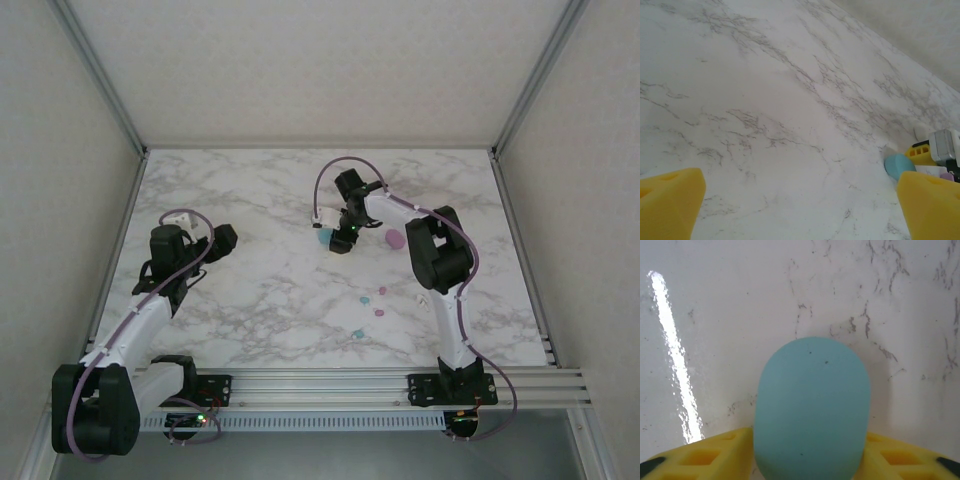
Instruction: Insert wireless bluetooth earbuds into charging case
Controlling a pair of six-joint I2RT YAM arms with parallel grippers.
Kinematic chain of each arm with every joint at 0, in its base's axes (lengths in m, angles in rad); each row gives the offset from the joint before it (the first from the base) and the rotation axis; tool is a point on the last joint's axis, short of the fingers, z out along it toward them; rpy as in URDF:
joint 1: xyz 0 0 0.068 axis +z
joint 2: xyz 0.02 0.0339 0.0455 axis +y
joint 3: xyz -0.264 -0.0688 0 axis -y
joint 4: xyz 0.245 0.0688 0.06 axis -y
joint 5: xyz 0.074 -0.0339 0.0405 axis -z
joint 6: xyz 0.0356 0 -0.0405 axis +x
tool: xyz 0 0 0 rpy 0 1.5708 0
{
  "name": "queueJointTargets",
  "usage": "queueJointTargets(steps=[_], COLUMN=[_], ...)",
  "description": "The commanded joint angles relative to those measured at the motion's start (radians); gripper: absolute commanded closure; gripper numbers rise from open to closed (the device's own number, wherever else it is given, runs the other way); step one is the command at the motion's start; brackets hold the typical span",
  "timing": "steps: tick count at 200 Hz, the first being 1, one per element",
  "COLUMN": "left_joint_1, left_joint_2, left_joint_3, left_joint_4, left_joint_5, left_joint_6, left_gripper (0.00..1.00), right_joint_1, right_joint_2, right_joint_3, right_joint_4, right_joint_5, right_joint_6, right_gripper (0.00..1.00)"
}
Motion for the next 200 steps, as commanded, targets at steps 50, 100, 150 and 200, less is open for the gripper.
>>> queueJointTargets(steps=[50, 100, 150, 200], left_joint_1=[-0.009, -0.096, -0.316, -0.455], left_joint_2=[0.005, 0.033, 0.145, 0.273], left_joint_3=[0.033, 0.116, 0.292, 0.445], left_joint_4=[-0.013, -0.01, -0.018, -0.044], left_joint_5=[0.081, 0.172, 0.237, 0.279], left_joint_6=[-0.031, -0.112, -0.167, -0.168], left_gripper=[0.08, 0.11, 0.13, 0.21], right_joint_1=[0.025, 0.034, 0.034, 0.035], right_joint_2=[-0.101, -0.385, -0.669, -0.803], right_joint_3=[-0.07, -0.319, -0.556, -0.661], right_joint_4=[0.085, 0.268, 0.465, 0.571], right_joint_5=[-0.124, -0.257, -0.327, -0.329], right_joint_6=[0.128, 0.265, 0.38, 0.422], right_gripper=[0.64, 0.64, 0.64, 0.64])
